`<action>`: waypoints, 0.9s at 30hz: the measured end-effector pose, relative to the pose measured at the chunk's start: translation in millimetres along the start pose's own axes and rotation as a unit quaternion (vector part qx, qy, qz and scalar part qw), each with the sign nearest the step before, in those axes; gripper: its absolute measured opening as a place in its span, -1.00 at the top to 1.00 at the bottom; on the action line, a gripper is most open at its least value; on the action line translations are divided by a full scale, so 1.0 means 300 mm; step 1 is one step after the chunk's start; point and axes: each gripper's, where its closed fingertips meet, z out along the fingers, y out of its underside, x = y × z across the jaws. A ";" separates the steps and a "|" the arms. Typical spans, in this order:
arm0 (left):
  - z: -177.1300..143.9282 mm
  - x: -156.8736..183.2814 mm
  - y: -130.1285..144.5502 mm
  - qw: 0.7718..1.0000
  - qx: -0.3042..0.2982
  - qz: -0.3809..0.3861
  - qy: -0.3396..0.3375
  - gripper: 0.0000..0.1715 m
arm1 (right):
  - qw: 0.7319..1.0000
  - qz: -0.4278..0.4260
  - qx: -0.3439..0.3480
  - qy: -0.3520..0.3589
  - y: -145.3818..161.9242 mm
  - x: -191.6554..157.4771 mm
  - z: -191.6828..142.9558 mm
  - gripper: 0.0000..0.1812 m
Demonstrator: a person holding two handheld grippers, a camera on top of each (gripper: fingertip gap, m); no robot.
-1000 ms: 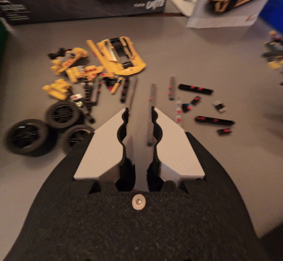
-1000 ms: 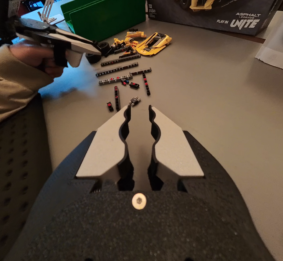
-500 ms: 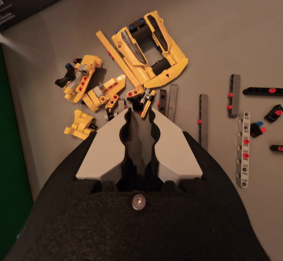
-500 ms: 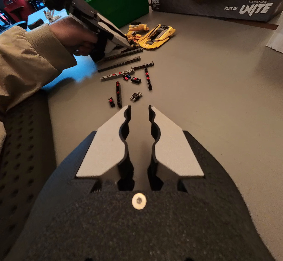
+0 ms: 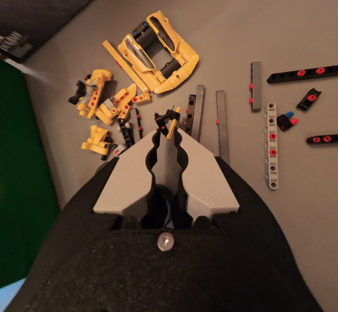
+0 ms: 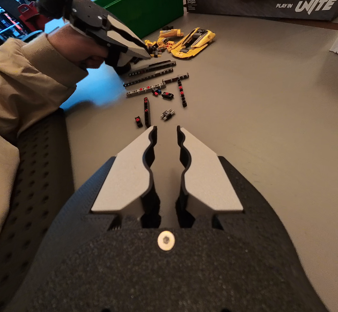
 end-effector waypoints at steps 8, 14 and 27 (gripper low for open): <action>-0.058 0.054 0.072 0.999 0.018 -0.041 0.030 0.83 | 1.000 -0.008 -0.015 0.000 0.018 -0.005 0.011 0.77; -0.103 0.178 0.113 0.995 0.038 -0.046 0.080 0.83 | 1.000 -0.006 -0.021 -0.002 0.025 -0.005 0.016 0.77; -0.111 0.157 0.110 0.989 0.052 -0.099 0.101 0.76 | 0.999 -0.014 -0.038 -0.003 0.047 -0.007 0.027 0.77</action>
